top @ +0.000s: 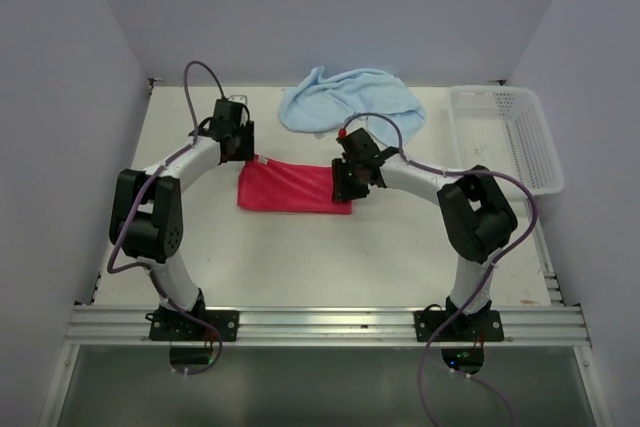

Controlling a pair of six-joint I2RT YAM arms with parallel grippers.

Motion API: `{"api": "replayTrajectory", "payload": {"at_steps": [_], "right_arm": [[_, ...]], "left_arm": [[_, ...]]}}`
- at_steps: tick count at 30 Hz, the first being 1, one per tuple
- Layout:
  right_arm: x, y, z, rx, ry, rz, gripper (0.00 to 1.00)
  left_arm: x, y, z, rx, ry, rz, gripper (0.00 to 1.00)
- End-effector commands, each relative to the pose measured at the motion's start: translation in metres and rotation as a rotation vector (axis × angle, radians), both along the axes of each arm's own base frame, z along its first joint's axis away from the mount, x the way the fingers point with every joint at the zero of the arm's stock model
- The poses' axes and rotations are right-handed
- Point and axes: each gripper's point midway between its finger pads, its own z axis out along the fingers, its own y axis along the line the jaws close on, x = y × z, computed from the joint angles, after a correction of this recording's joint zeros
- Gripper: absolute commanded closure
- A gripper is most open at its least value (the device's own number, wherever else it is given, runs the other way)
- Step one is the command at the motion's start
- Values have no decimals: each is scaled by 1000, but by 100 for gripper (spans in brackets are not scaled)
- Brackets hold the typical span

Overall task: Roll the towels
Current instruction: Fold the towel

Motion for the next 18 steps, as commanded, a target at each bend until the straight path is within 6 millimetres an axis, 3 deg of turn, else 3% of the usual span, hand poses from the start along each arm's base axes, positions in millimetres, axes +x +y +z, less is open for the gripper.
{"api": "replayTrajectory", "payload": {"at_steps": [1, 7, 15, 18], "right_arm": [[15, 6, 33, 72, -36, -4, 61], [31, 6, 45, 122, -38, -35, 69], [39, 4, 50, 136, -39, -46, 70], [41, 2, 50, 139, -37, -54, 80]], "left_arm": [[10, -4, 42, -14, -98, -25, 39], [7, -11, 38, -44, -79, -48, 39], [3, -8, 9, -20, 4, -40, 39], [3, -7, 3, -16, 15, -31, 38]]}}
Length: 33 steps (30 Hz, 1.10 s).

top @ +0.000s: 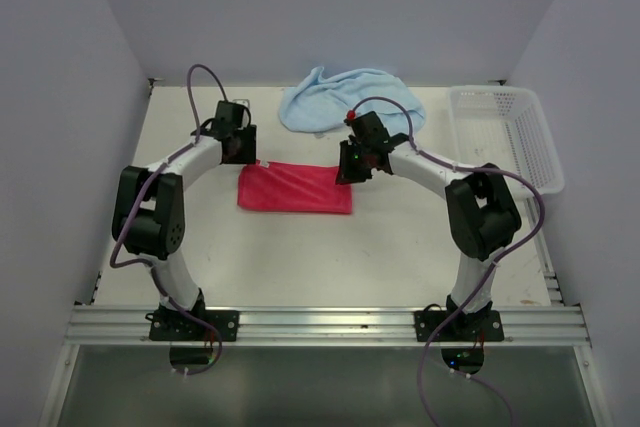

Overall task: Roll the towels
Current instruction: Fold the towel

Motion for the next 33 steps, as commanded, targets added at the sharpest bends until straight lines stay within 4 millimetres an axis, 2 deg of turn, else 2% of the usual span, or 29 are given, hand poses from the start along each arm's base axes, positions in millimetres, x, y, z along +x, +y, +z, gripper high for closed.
{"api": "replayTrajectory", "payload": {"at_steps": [1, 3, 4, 9, 10, 12, 14, 15, 17, 18, 19, 20, 21, 23, 24, 26, 28, 32, 33], "right_arm": [[6, 3, 15, 35, -12, -2, 84], [10, 2, 18, 39, -21, -7, 92], [12, 2, 18, 39, -24, -10, 93], [27, 0, 22, 27, -43, -33, 96], [29, -1, 18, 19, -34, -38, 96], [34, -1, 18, 17, -39, -43, 97], [36, -2, 10, 5, -24, -49, 98], [38, -1, 8, 4, -23, -49, 98], [39, -2, 0, -7, -12, -54, 99], [41, -1, -2, -10, -11, -56, 99], [42, -2, -4, -15, -11, -60, 99], [43, -4, -10, -23, 1, -63, 100], [45, -3, -12, -24, 3, -63, 100], [47, -4, -19, -29, 13, -68, 100], [47, -5, -22, -32, 21, -72, 100], [47, -4, -27, -34, 29, -76, 100], [47, -4, -32, -34, 37, -79, 100], [47, -4, -39, -37, 53, -86, 100], [46, -4, -40, -39, 56, -85, 100]], "left_arm": [[8, -1, 4, 11, -9, -4, 38], [8, -1, 4, 9, -8, -5, 38], [9, -1, 6, 9, -13, -3, 37], [2, 1, 21, -5, -30, 22, 39], [1, -1, 32, -23, -54, 34, 39], [-10, -2, 29, -51, -42, 41, 43], [-17, -8, 37, -104, -64, 48, 45], [-26, -9, 31, -117, -48, 51, 47], [-34, -13, 34, -157, -58, 62, 51], [-43, -11, 27, -160, -40, 72, 58], [-47, -11, 30, -181, -49, 89, 63], [-49, -17, 31, -214, -58, 71, 70], [-58, -19, 23, -228, -40, 68, 79], [-62, -34, 29, -314, -62, 28, 95], [-70, -37, 20, -332, -40, 22, 99], [-71, -50, 24, -391, -60, -8, 100], [-78, -59, 17, -418, -44, -34, 100], [-82, -63, 1, -425, -25, -32, 100], [-87, -61, -8, -422, -3, -15, 100]]}}
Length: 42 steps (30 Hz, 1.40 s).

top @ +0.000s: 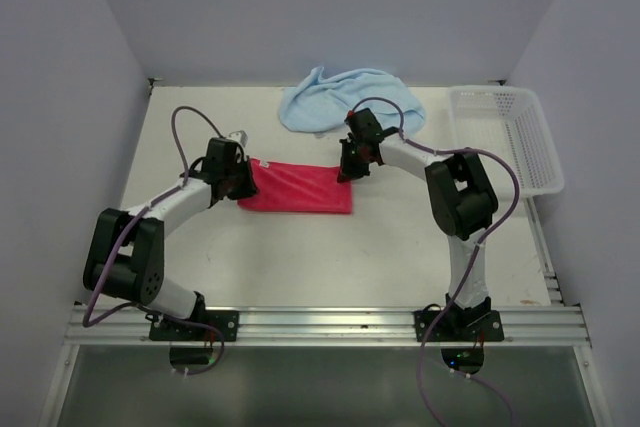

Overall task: Roll the towels
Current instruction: Fold the towel

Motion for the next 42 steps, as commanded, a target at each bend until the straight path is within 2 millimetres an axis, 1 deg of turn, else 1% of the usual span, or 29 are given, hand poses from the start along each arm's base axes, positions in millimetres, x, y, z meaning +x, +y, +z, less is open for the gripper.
{"api": "replayTrajectory", "payload": {"at_steps": [1, 4, 6, 7, 11, 18, 23, 27, 28, 33, 34, 35, 36, 37, 38, 39, 40, 41, 42], "right_arm": [[12, 1, 2, 1, -19, -24, 100], [13, 1, 2, 1, -17, -25, 100], [14, 0, 2, 0, -17, -27, 100], [15, -2, 2, -1, -15, -30, 100], [18, -4, 2, -6, -18, -35, 100], [24, -10, 0, -10, -12, -46, 100], [23, -13, 0, -26, -7, -58, 100], [23, -14, -3, -32, 1, -66, 99], [21, -16, -7, -46, 16, -70, 98], [18, -12, -6, -24, 23, -48, 98], [21, -8, -3, -4, 5, -28, 97], [17, 0, 5, 38, 5, 7, 96], [19, 4, 11, 58, -23, 38, 94], [17, 8, 16, 74, -31, 58, 93], [16, 10, 29, 96, -52, 75, 91], [16, 10, 35, 97, -66, 91, 87], [15, 9, 42, 94, -71, 99, 85], [14, 7, 48, 92, -79, 100, 84], [15, 7, 61, 99, -103, 102, 80]], "left_arm": [[7, -7, -2, -42, -40, 23, 100], [-1, 8, -24, 20, 18, 97, 100], [-7, 16, -35, 49, 51, 142, 100], [-7, 23, -38, 76, 51, 170, 100], [-16, 32, -47, 101, 71, 214, 100], [-26, 37, -48, 103, 74, 252, 100], [-34, 41, -48, 104, 79, 284, 100], [-40, 44, -46, 90, 58, 302, 100], [-41, 44, -45, 88, 54, 302, 100], [-46, 43, -47, 85, 53, 293, 100], [-45, 41, -47, 74, 48, 285, 100], [-45, 40, -47, 75, 49, 284, 100], [-44, 39, -45, 72, 39, 278, 100], [-43, 38, -43, 72, 31, 275, 100], [-39, 37, -38, 69, 15, 275, 100], [-35, 37, -31, 69, -7, 273, 100], [-31, 40, -25, 82, -22, 280, 95], [-18, 39, -8, 79, -64, 283, 93], [-11, 38, 7, 76, -102, 280, 91]]}}
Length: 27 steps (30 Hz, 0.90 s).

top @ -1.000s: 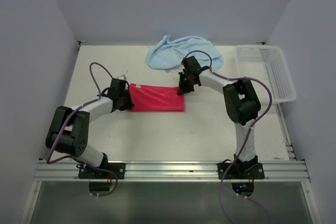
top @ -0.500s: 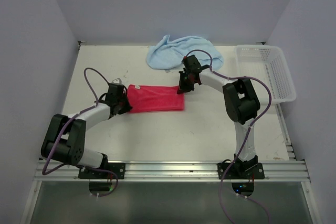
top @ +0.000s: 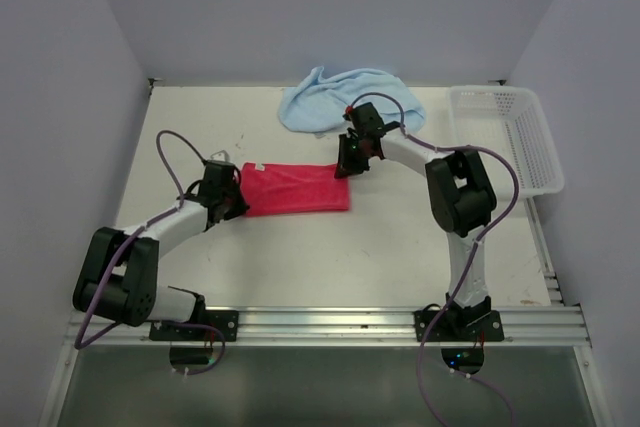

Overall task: Roll the towels
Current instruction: Fold the towel

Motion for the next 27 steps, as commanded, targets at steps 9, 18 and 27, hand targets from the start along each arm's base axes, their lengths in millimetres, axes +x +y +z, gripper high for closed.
{"api": "replayTrajectory", "payload": {"at_steps": [9, 18, 27], "right_arm": [[-19, -21, 89, 83, -132, -11, 68], [-72, -42, 61, 221, -63, -230, 55], [-79, -32, 33, 330, -17, -291, 48]], "left_arm": [[98, -28, 179, -9, -416, -125, 65], [142, -130, 171, 11, -283, -394, 66], [137, -220, 117, 61, -145, -549, 59]]}}
